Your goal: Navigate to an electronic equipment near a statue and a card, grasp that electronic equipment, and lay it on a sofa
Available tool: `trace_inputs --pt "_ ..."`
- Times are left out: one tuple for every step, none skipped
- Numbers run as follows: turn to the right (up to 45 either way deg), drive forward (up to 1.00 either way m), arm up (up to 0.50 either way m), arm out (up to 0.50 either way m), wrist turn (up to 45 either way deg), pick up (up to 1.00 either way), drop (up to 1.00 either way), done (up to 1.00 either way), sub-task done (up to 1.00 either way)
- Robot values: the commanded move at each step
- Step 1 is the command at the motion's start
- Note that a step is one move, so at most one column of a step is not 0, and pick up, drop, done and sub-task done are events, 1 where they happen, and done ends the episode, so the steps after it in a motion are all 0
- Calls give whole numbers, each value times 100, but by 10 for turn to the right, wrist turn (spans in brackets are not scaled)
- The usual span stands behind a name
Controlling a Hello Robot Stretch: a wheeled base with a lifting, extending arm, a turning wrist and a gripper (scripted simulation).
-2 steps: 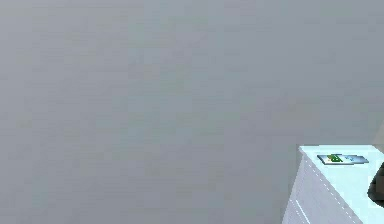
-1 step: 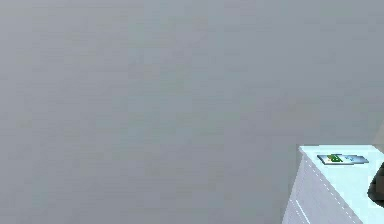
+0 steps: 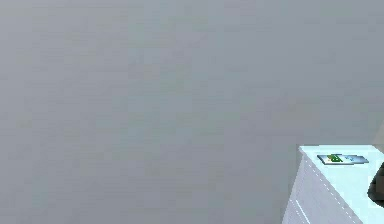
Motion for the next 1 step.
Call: trace_inputs --pt "0 0 0 0 -450 0 0 0 0"
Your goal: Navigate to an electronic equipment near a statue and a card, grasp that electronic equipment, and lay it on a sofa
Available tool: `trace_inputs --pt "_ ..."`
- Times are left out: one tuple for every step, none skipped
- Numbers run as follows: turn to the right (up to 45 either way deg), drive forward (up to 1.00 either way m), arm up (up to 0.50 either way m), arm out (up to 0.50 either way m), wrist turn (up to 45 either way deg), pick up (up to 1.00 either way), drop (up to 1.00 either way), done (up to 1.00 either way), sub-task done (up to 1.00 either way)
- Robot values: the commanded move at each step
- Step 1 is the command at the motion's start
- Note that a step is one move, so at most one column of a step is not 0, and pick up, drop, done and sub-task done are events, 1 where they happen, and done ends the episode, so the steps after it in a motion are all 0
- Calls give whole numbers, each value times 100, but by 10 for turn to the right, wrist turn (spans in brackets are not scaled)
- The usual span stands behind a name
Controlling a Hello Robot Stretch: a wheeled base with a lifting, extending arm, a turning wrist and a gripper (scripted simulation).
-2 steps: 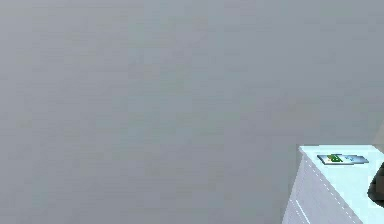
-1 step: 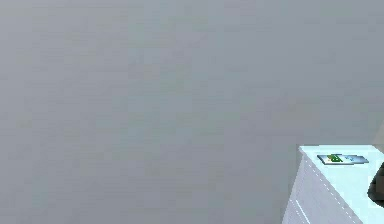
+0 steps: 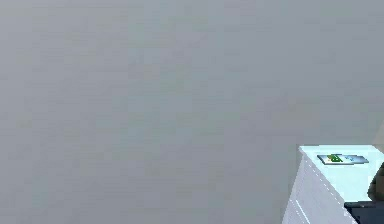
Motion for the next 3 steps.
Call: trace_inputs --pt "0 0 0 0 -240 0 0 0 0" --pt "0 0 0 -28 0 0 0 0 0" --pt "450 0 0 0 0 0 0 0 0"
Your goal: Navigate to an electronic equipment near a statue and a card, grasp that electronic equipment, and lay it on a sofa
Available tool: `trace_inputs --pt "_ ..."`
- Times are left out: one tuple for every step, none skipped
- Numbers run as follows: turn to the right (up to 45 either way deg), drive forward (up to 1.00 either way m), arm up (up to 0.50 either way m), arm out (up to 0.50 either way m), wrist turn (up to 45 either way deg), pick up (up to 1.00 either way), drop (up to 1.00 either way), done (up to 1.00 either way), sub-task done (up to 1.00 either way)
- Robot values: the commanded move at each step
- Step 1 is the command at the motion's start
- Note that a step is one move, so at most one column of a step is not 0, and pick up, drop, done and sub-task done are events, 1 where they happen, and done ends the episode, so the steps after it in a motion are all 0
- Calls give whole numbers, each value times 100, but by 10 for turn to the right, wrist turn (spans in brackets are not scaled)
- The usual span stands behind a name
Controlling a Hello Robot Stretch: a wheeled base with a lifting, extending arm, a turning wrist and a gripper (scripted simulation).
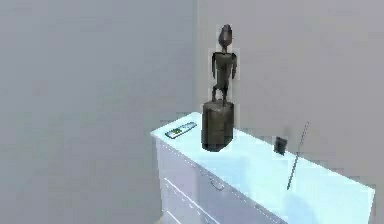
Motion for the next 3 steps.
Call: trace_inputs --pt "450 0 0 0 0 0 0 0 0" --pt "450 0 0 0 0 0 0 0 0" --pt "420 0 0 0 0 0 0 0 0"
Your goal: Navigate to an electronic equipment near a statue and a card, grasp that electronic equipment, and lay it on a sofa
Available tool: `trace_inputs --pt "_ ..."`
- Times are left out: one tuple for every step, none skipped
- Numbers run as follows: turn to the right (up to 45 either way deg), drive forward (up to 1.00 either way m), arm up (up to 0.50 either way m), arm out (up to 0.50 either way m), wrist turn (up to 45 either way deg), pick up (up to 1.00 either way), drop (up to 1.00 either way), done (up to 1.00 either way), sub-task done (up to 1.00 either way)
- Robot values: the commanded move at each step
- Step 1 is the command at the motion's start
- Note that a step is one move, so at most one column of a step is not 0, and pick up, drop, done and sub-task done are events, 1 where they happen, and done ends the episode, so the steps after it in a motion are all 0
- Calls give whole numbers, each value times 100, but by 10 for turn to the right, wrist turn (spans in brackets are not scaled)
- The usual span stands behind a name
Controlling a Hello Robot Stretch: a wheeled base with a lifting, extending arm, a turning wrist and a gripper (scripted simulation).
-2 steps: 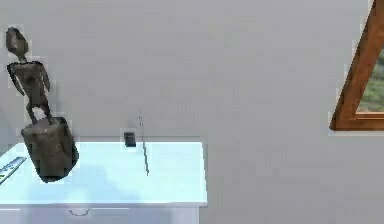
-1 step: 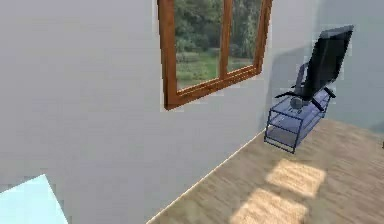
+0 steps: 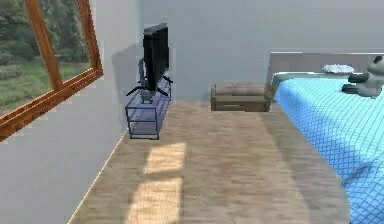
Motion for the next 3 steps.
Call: trace_inputs --pt "0 100 0 0 0 0 0 0 0" --pt "0 100 0 0 0 0 0 0 0" --pt "30 0 0 0 0 0 0 0 0"
